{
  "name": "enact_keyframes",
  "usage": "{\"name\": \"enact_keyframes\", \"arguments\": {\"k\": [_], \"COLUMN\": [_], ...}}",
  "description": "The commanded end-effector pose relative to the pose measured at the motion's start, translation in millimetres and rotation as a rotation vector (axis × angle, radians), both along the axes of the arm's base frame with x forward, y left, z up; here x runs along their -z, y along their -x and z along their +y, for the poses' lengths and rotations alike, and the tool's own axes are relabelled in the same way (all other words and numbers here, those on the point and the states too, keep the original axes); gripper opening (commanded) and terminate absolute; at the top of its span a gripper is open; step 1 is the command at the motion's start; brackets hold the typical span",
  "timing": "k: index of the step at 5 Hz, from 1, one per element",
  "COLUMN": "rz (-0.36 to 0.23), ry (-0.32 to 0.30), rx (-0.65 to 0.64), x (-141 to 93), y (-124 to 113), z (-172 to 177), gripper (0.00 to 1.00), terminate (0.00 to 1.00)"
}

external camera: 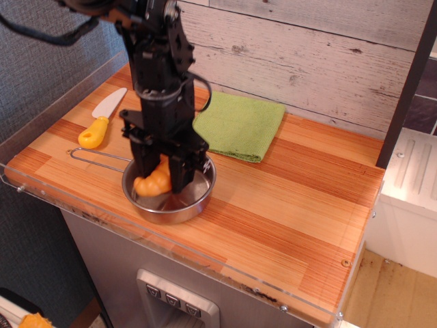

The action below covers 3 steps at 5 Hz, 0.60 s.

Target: Move pumpkin to pot

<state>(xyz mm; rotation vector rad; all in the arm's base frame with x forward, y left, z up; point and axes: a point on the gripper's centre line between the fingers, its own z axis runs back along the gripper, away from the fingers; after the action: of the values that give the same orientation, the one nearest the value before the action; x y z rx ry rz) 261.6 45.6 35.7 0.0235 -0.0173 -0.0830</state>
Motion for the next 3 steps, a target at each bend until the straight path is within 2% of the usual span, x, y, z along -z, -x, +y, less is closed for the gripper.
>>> {"name": "enact_keyframes", "arguments": {"k": [1,2,3], "rz": [-0.053,-0.037,-0.046], "ry": [-0.016,-0.024,-0.023], "rx": [-0.011,-0.005,0.015], "x": [-10.3,-8.9,-12.7], "y": [-0.4,-1.5,-2.9], "z": [14.4,13.9,11.8], "gripper": [0.0,1.0,1.0], "terminate": [0.0,0.0,0.0]}}
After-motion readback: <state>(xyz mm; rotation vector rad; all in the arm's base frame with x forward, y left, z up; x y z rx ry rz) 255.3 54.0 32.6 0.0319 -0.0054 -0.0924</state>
